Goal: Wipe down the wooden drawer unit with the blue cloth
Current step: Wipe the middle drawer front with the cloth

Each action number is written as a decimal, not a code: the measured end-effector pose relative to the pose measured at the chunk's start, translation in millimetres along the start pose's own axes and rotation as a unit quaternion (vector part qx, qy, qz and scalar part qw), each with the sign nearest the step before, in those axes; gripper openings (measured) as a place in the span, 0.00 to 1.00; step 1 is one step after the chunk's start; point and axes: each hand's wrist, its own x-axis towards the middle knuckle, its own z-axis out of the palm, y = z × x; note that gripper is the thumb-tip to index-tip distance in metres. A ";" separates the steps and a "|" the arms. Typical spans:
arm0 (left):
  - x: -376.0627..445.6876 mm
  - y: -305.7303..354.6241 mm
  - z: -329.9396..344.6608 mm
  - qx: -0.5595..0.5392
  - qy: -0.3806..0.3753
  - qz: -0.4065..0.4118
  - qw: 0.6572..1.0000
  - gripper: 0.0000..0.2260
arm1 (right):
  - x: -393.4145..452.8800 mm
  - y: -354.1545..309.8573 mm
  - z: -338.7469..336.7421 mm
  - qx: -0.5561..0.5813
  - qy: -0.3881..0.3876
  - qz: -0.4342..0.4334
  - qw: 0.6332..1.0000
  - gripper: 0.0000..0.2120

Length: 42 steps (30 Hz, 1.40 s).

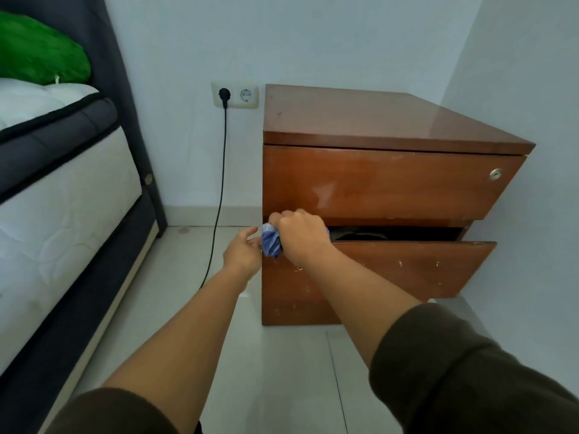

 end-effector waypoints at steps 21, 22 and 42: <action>-18.1 36.9 71.1 0.366 -0.071 0.211 0.904 0.15 | -47.8 119.9 23.0 0.049 -0.054 0.137 0.988 0.16; -20.6 43.2 84.0 0.381 -0.090 0.212 0.896 0.16 | -53.3 132.2 25.1 0.053 -0.049 0.150 0.986 0.15; -55.3 90.1 257.4 0.563 -0.129 0.295 0.761 0.25 | -144.3 344.2 51.4 0.172 0.046 0.401 0.899 0.11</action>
